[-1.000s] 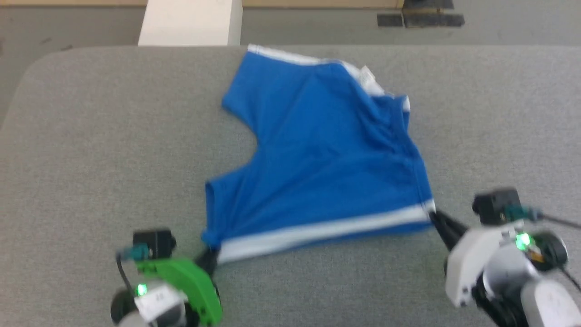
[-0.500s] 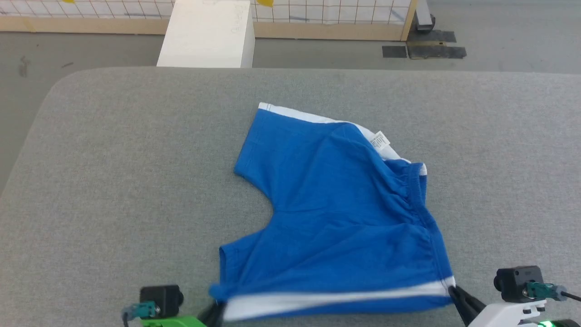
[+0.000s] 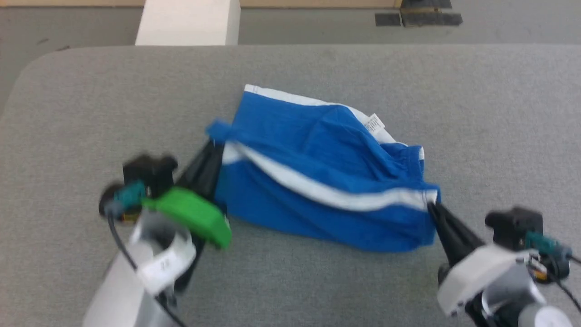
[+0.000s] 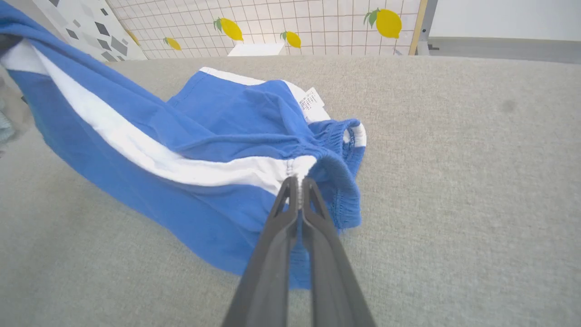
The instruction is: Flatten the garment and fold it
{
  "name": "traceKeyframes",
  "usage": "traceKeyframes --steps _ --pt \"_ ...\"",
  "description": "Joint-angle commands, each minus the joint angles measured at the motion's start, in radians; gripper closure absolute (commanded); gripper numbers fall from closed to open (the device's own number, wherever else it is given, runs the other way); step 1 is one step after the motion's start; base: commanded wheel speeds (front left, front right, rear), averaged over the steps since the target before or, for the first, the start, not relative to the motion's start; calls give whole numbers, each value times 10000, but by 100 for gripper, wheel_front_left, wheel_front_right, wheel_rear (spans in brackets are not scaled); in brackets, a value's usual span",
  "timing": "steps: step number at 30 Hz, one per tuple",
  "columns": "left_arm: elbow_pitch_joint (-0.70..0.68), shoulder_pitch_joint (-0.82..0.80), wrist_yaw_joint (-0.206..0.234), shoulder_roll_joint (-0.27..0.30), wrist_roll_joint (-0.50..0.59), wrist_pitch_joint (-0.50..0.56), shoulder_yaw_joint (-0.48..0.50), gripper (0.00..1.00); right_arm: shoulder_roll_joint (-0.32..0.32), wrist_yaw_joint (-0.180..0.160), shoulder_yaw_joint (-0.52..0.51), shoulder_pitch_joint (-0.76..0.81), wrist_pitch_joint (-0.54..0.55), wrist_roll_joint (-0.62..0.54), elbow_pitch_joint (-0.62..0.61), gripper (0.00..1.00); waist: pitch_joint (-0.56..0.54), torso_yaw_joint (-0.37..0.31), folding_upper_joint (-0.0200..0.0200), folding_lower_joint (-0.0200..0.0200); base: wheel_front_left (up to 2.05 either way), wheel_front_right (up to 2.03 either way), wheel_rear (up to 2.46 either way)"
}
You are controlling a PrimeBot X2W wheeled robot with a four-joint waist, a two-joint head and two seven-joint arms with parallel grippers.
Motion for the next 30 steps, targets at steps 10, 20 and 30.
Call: traceKeyframes --steps 10,20,30 --pt "2543 -3881 -628 669 -484 1197 7 100 72 -13 111 -2921 431 -184 1119 100 1627 -957 0 1 0 0 0" --pt "4872 -5636 -753 1339 -752 2834 -520 100 268 -13 71 -4769 1363 -351 2738 100 2562 -1593 0 1 0 0 0" --pt "6570 -5952 -774 1598 -991 4536 -1037 100 310 -13 529 -5931 3014 -178 4008 100 2731 -1849 0 1 0 0 0"
